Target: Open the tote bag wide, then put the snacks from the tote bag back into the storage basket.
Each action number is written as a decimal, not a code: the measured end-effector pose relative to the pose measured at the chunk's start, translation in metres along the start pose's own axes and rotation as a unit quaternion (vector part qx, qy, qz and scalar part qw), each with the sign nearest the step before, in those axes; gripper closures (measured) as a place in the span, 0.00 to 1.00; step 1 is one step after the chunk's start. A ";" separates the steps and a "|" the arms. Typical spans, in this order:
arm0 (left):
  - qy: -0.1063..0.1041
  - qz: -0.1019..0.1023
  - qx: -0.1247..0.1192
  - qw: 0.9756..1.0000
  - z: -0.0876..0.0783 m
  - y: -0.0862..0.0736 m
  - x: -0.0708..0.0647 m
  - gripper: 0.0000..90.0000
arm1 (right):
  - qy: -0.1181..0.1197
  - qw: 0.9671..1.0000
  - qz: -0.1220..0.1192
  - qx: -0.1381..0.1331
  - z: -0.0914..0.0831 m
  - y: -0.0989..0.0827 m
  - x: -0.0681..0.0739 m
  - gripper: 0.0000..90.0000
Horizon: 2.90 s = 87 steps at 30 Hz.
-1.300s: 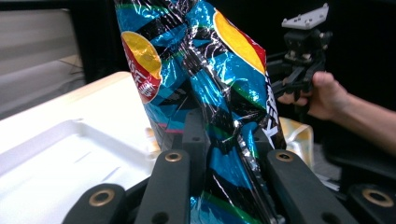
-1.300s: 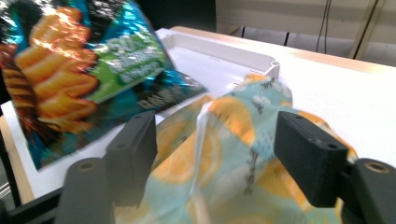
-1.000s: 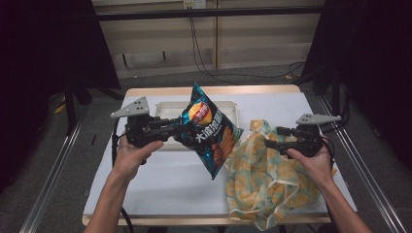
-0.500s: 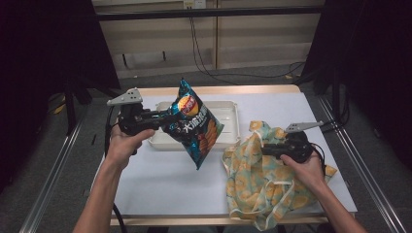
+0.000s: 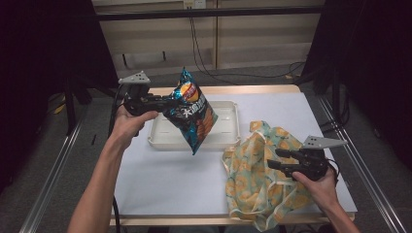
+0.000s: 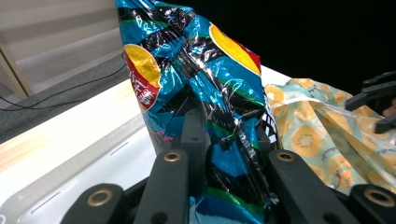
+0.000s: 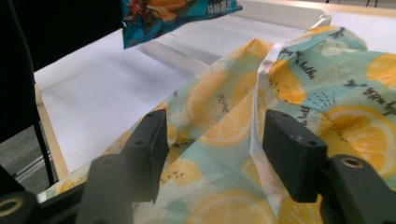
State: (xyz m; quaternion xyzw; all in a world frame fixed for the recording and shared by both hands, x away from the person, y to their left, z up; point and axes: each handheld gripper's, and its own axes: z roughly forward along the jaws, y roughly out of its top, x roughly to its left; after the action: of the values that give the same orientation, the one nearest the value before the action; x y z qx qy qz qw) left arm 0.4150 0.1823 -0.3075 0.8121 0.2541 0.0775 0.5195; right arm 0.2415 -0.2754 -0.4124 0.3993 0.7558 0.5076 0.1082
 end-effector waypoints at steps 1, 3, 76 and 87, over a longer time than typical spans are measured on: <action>-0.003 -0.003 0.000 1.000 0.002 0.001 0.002 0.85 | -0.002 1.000 -0.001 -0.007 -0.003 -0.001 0.001 0.42; -0.001 -0.002 0.001 1.000 0.004 0.004 0.004 0.85 | 0.001 1.000 0.001 -0.014 -0.006 -0.002 0.004 0.39; 0.087 -0.064 0.079 0.991 0.112 0.004 0.091 0.75 | -0.010 1.000 0.004 -0.022 -0.012 -0.019 0.014 0.21; 0.090 -0.080 0.076 0.990 0.117 0.001 0.090 0.51 | -0.010 1.000 0.003 -0.023 -0.012 -0.020 0.013 0.21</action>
State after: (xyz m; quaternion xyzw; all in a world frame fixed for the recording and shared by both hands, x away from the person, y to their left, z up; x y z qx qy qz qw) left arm 0.5384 0.1323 -0.3717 0.8162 0.3688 0.0892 0.4356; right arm 0.2164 -0.2777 -0.4203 0.4040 0.7418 0.5210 0.1232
